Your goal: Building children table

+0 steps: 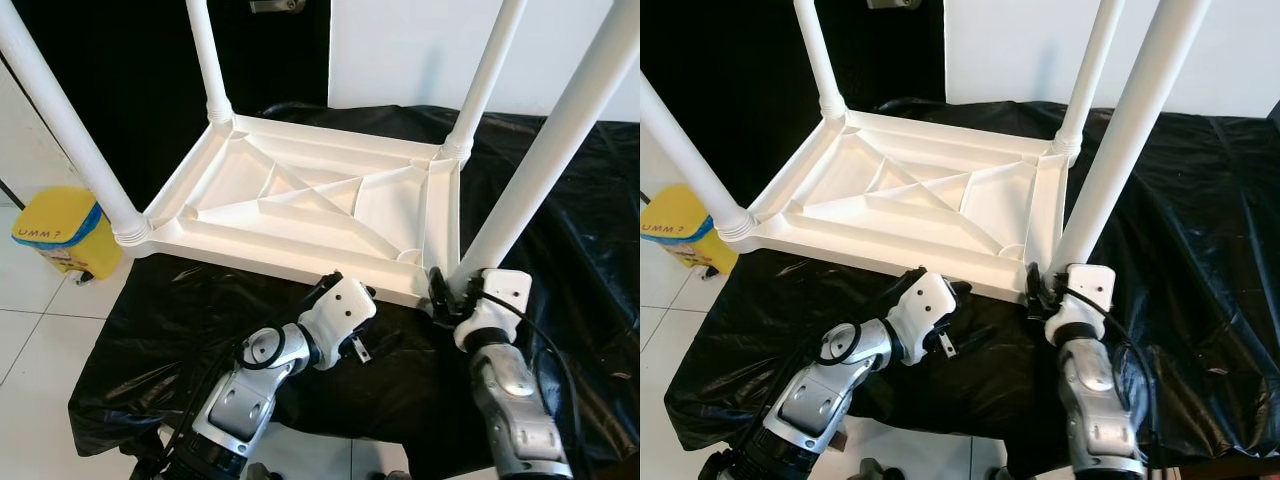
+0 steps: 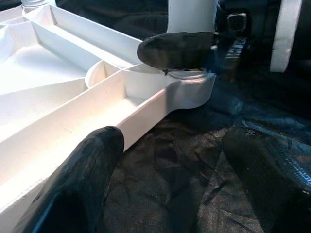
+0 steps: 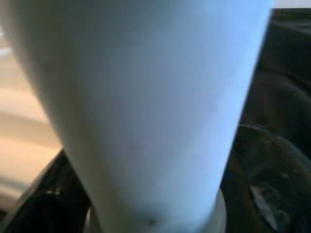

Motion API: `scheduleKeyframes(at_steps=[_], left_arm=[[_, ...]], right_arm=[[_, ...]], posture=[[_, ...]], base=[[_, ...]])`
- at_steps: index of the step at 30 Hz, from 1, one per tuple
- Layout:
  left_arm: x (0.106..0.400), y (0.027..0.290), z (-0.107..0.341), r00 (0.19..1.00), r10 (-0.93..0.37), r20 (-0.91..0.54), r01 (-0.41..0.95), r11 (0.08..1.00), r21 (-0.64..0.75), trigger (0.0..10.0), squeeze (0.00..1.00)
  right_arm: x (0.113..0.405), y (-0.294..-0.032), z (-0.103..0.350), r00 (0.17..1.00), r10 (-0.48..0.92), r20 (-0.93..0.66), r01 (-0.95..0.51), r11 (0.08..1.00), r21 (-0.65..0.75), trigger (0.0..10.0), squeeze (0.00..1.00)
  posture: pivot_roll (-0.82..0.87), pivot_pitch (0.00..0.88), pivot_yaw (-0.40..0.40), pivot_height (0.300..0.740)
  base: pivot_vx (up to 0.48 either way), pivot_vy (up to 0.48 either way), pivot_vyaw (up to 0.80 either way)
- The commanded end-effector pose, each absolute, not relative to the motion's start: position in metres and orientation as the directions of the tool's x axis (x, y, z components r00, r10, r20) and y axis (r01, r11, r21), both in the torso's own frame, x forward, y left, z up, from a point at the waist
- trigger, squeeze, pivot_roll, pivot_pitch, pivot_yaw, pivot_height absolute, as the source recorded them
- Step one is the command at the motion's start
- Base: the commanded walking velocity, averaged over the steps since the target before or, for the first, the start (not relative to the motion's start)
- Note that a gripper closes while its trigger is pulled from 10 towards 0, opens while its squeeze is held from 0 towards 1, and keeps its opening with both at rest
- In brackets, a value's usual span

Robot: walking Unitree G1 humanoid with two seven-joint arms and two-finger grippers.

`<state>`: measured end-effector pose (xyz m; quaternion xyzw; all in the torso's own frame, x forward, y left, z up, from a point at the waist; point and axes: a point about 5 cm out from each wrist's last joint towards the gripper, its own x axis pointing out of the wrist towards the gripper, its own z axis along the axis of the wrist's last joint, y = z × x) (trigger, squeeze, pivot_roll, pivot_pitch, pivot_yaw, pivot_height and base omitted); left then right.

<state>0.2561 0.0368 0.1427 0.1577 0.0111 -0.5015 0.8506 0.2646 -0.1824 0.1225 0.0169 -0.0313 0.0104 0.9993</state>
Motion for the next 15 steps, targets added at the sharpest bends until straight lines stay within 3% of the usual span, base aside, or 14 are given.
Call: scheduleKeyframes(at_steps=[1, 2, 9, 15], left_arm=[[0.257, 0.038, 0.140, 0.531, -0.828, -0.183, 0.838, 0.481, 0.256, 10.0, 0.00], [0.256, 0.038, 0.140, 0.527, -0.830, -0.184, 0.841, 0.477, 0.255, 10.0, 0.00], [0.252, 0.038, 0.139, 0.509, -0.838, -0.196, 0.852, 0.458, 0.254, 10.0, 0.00], [0.250, 0.040, 0.137, 0.504, -0.839, -0.206, 0.856, 0.451, 0.254, 10.0, 0.00]], right_arm=[[0.262, -0.184, 0.120, 0.998, 0.044, 0.048, -0.047, 0.998, 0.044, 10.0, 1.00], [0.262, -0.189, 0.123, 0.995, 0.087, 0.054, -0.089, 0.996, 0.033, 10.0, 0.00], [0.266, -0.199, 0.130, 0.928, 0.371, 0.022, -0.368, 0.927, -0.075, 10.0, 0.00], [0.276, -0.200, 0.129, 0.877, 0.480, -0.026, -0.479, 0.868, -0.128, 10.0, 0.00]], posture=[[-0.16, 0.125, 0.006, 0.740], [-0.16, 0.128, 0.007, 0.740], [-0.16, 0.144, 0.025, 0.740], [-0.15, 0.141, 0.031, 0.740]], base=[[0.000, 0.000, 0.00], [0.000, 0.000, 0.00], [0.000, 0.000, 0.00], [0.000, 0.000, 0.00]])
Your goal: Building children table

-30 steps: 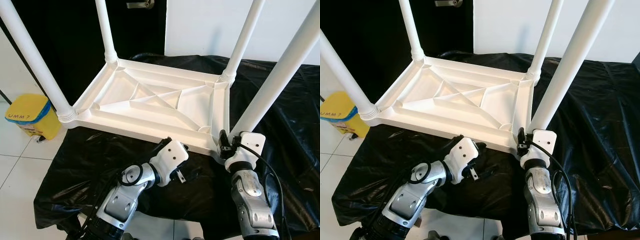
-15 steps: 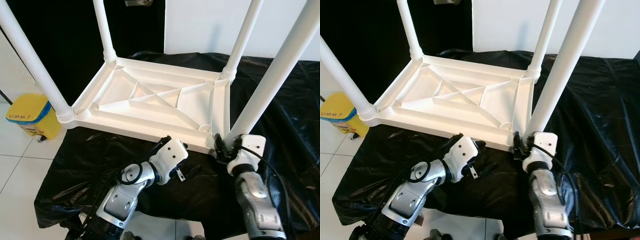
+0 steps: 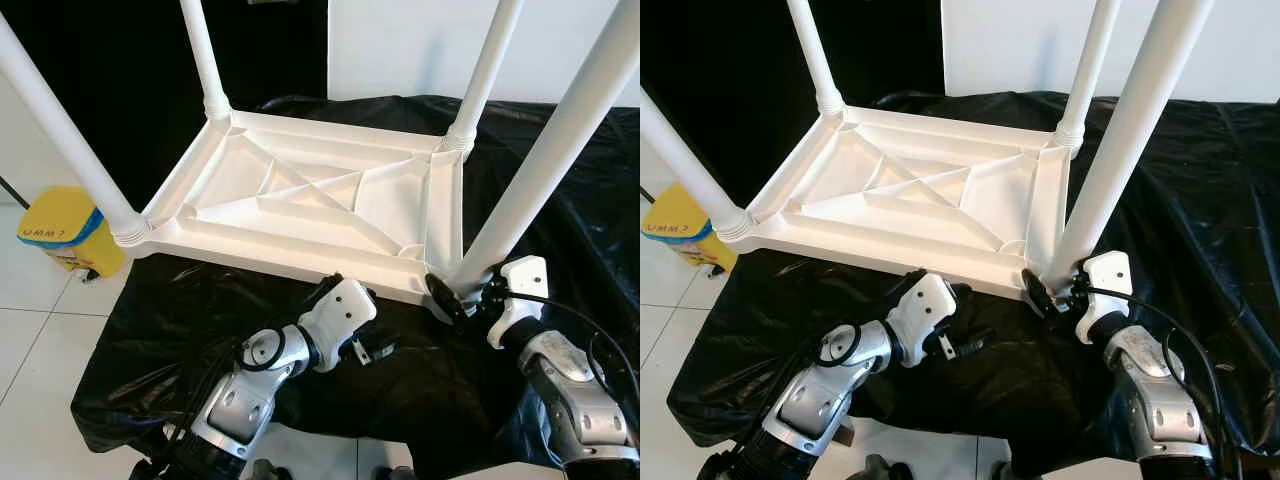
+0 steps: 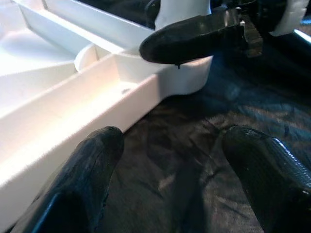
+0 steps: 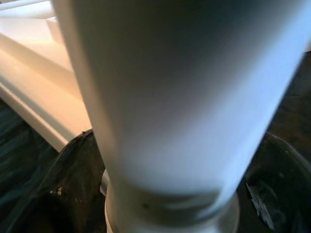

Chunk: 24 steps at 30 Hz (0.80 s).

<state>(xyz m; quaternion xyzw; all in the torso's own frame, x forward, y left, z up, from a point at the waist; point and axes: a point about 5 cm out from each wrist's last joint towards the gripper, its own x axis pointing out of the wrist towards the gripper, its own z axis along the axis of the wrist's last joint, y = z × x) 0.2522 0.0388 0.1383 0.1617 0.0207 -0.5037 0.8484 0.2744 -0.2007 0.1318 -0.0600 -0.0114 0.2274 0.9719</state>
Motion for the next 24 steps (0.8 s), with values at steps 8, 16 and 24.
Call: scheduleKeyframes(at_steps=[8, 16, 24], left_arm=[[0.252, 0.041, 0.140, 0.511, -0.836, -0.200, 0.850, 0.458, 0.261, 10.0, 0.00], [0.260, 0.049, 0.142, 0.540, -0.817, -0.202, 0.831, 0.480, 0.280, 10.0, 0.00], [0.257, 0.044, 0.141, 0.524, -0.828, -0.199, 0.842, 0.467, 0.272, 10.0, 0.00]], right_arm=[[0.292, -0.199, 0.132, 0.835, 0.548, -0.046, -0.546, 0.817, -0.183, 10.0, 0.00], [0.297, -0.203, 0.130, 0.811, 0.581, -0.069, -0.582, 0.788, -0.203, 0.0, 0.00], [0.285, -0.207, 0.116, 0.832, 0.549, -0.083, -0.555, 0.818, -0.152, 10.0, 0.00]], posture=[[-0.13, 0.129, 0.035, 0.740], [-0.15, 0.131, 0.031, 0.740], [-0.17, 0.142, 0.029, 0.740]], base=[[0.000, 0.000, 0.00], [0.000, 0.000, 0.00], [0.000, 0.000, 0.00]])
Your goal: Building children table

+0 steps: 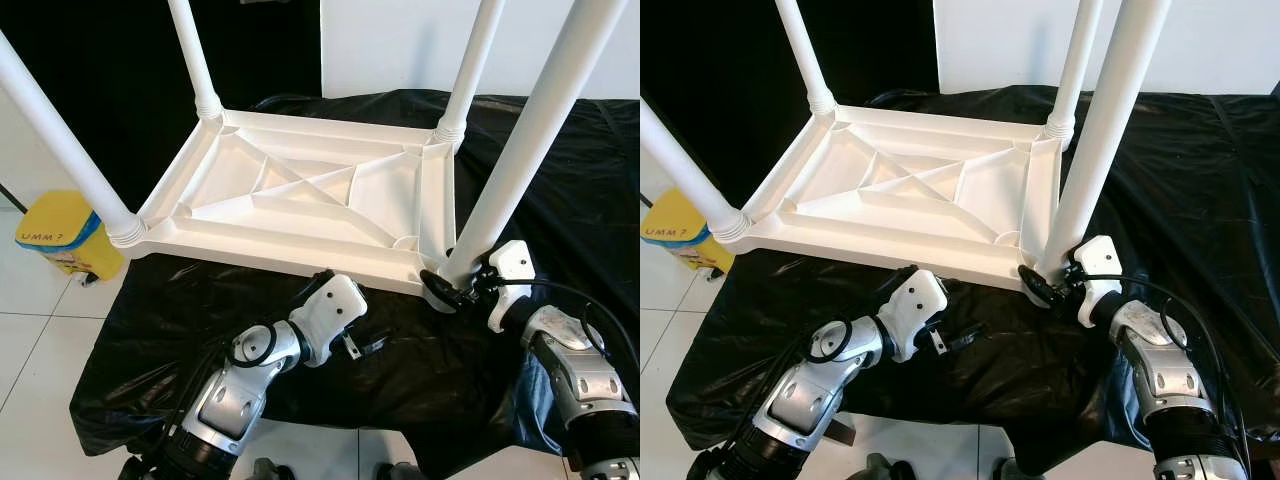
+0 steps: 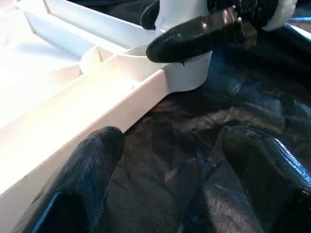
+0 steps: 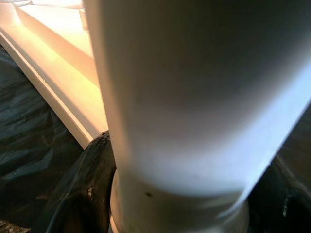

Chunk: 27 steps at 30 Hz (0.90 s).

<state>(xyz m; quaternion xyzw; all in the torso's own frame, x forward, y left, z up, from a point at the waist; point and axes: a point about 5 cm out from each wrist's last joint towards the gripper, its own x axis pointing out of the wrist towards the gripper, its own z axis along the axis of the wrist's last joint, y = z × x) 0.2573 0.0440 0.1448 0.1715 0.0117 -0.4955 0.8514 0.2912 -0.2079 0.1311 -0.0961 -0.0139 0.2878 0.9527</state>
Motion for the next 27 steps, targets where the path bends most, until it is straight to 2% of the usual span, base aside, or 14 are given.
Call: scheduleKeyframes(at_steps=[1, 10, 15, 19, 20, 21, 22, 25, 26, 27], left_arm=[[0.256, 0.042, 0.141, 0.521, -0.830, -0.198, 0.844, 0.465, 0.269, 10.0, 0.00], [0.252, 0.041, 0.138, 0.515, -0.832, -0.205, 0.849, 0.462, 0.258, 10.0, 0.00], [0.252, 0.039, 0.137, 0.514, -0.833, -0.203, 0.850, 0.463, 0.252, 10.0, 0.00], [0.252, 0.039, 0.137, 0.514, -0.833, -0.202, 0.850, 0.463, 0.251, 10.0, 0.00], [0.251, 0.039, 0.137, 0.515, -0.833, -0.202, 0.850, 0.464, 0.251, 10.0, 0.00], [0.251, 0.039, 0.137, 0.515, -0.833, -0.202, 0.850, 0.464, 0.251, 10.0, 0.00], [0.251, 0.039, 0.137, 0.516, -0.833, -0.202, 0.849, 0.465, 0.251, 10.0, 0.00], [0.251, 0.039, 0.137, 0.516, -0.833, -0.202, 0.849, 0.465, 0.251, 10.0, 0.00], [0.251, 0.039, 0.136, 0.518, -0.832, -0.201, 0.848, 0.467, 0.251, 10.0, 0.00], [0.251, 0.039, 0.136, 0.518, -0.832, -0.201, 0.848, 0.467, 0.251, 10.0, 0.00]], right_arm=[[0.282, -0.207, 0.113, 0.840, 0.536, -0.085, -0.543, 0.829, -0.135, 10.0, 0.00], [0.273, -0.195, 0.102, 0.911, 0.407, -0.062, -0.411, 0.908, -0.079, 10.0, 0.00], [0.269, -0.177, 0.092, 0.979, 0.186, -0.084, -0.189, 0.981, -0.039, 10.0, 0.00], [0.268, -0.174, 0.090, 0.986, 0.141, -0.090, -0.144, 0.989, -0.026, 10.0, 0.00], [0.266, -0.171, 0.087, 0.993, 0.064, -0.099, -0.066, 0.998, -0.021, 10.0, 0.00], [0.266, -0.171, 0.087, 0.993, 0.064, -0.099, -0.066, 0.998, -0.021, 10.0, 0.00], [0.264, -0.168, 0.085, 0.993, -0.023, -0.114, 0.022, 1.000, -0.008, 10.0, 0.00], [0.264, -0.168, 0.085, 0.993, -0.023, -0.114, 0.022, 1.000, -0.008, 10.0, 0.00], [0.261, -0.161, 0.082, 0.988, -0.091, -0.121, 0.094, 0.995, 0.014, 10.0, 0.00], [0.261, -0.161, 0.082, 0.988, -0.091, -0.121, 0.094, 0.995, 0.014, 10.0, 0.00]], posture=[[-0.17, 0.144, 0.028, 0.740], [-0.16, 0.148, 0.020, 0.740], [-0.16, 0.145, 0.009, 0.740], [-0.16, 0.145, 0.009, 0.740], [-0.16, 0.142, 0.002, 0.740], [-0.16, 0.142, 0.002, 0.740], [-0.16, 0.139, -0.006, 0.740], [-0.16, 0.139, -0.006, 0.740], [-0.15, 0.136, -0.009, 0.740], [-0.15, 0.136, -0.009, 0.740]], base=[[0.000, 0.000, 0.00], [0.000, 0.000, 0.00], [0.000, 0.000, 0.00], [0.000, 0.000, 0.00], [0.000, 0.000, 0.00], [0.000, 0.000, 0.00], [0.000, 0.000, 0.00], [0.000, 0.000, 0.00], [0.000, 0.000, 0.00], [0.000, 0.000, 0.00]])
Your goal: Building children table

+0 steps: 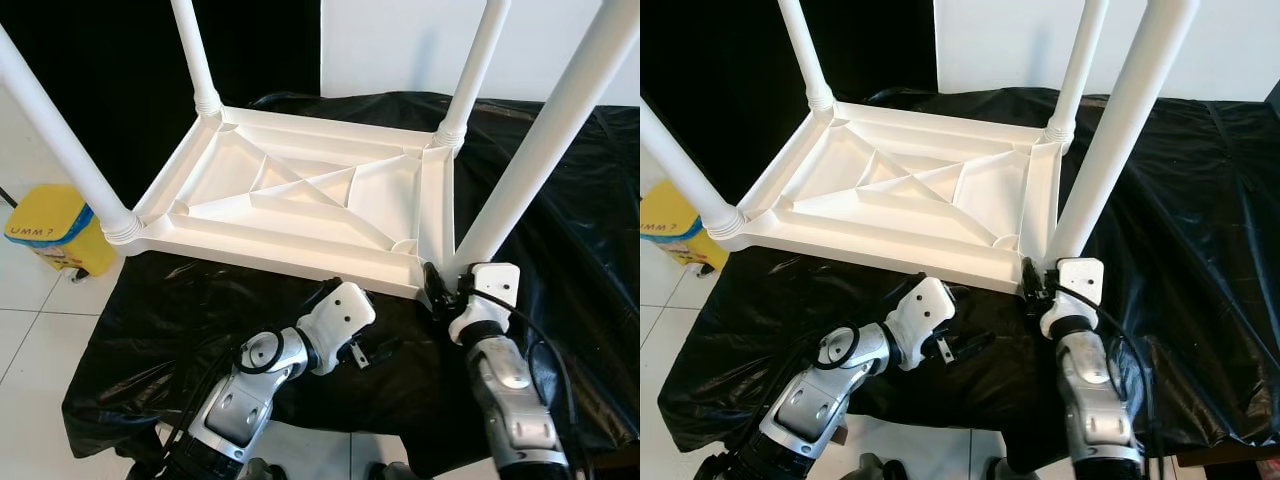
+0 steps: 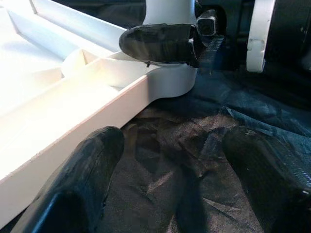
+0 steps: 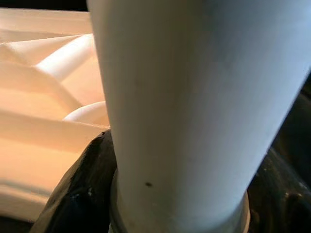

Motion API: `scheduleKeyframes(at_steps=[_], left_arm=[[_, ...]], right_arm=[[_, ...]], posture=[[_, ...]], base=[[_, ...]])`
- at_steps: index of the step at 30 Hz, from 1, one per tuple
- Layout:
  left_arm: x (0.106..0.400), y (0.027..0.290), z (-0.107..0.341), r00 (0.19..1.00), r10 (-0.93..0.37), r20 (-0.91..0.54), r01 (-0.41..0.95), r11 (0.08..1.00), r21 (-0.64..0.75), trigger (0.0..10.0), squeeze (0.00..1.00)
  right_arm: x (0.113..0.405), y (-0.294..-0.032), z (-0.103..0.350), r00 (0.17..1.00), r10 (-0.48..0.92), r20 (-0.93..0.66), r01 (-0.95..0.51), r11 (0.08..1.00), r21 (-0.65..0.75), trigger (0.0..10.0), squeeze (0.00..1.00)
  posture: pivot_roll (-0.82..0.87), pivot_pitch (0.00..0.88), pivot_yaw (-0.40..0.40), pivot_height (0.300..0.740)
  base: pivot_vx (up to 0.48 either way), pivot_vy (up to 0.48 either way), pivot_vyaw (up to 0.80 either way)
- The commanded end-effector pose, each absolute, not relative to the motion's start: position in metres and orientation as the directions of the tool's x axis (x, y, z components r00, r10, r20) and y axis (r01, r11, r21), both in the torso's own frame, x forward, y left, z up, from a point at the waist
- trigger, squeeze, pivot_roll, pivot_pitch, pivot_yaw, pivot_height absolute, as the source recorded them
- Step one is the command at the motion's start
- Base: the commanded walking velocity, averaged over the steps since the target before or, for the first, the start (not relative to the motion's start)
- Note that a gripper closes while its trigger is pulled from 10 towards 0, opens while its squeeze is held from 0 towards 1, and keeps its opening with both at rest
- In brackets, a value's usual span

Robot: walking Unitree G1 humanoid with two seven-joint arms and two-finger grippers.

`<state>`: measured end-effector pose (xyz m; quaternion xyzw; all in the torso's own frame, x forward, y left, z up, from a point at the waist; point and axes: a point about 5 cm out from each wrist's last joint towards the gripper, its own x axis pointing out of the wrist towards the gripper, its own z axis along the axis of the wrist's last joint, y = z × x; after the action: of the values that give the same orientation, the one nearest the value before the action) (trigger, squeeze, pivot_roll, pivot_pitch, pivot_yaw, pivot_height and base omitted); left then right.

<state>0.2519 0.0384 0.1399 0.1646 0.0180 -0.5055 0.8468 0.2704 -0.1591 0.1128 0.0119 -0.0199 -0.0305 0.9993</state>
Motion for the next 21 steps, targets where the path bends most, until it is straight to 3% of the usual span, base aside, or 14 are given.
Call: scheduleKeyframes(at_steps=[1, 10, 11, 21], left_arm=[[0.251, 0.039, 0.136, 0.518, -0.832, -0.201, 0.848, 0.467, 0.251, 10.0, 0.00], [0.252, 0.037, 0.137, 0.514, -0.835, -0.198, 0.849, 0.462, 0.256, 10.0, 0.00], [0.253, 0.037, 0.138, 0.515, -0.834, -0.198, 0.848, 0.463, 0.258, 10.0, 0.00], [0.253, 0.037, 0.137, 0.523, -0.829, -0.198, 0.843, 0.470, 0.261, 10.0, 0.00]], right_arm=[[0.261, -0.161, 0.082, 0.988, -0.091, -0.121, 0.094, 0.995, 0.014, 10.0, 0.00], [0.261, -0.151, 0.097, 0.996, -0.089, -0.031, 0.090, 0.995, 0.048, 10.0, 0.00], [0.260, -0.150, 0.099, 0.997, -0.074, -0.016, 0.075, 0.996, 0.046, 10.0, 1.00], [0.254, -0.161, 0.121, 0.993, 0.070, 0.095, -0.072, 0.997, 0.015, 10.0, 1.00]], posture=[[-0.15, 0.136, -0.009, 0.740], [-0.16, 0.125, 0.003, 0.740], [-0.16, 0.125, 0.002, 0.740], [-0.16, 0.132, -0.003, 0.740]], base=[[0.000, 0.000, 0.00], [0.000, 0.000, 0.00], [0.000, 0.000, 0.00], [0.000, 0.000, 0.00]])
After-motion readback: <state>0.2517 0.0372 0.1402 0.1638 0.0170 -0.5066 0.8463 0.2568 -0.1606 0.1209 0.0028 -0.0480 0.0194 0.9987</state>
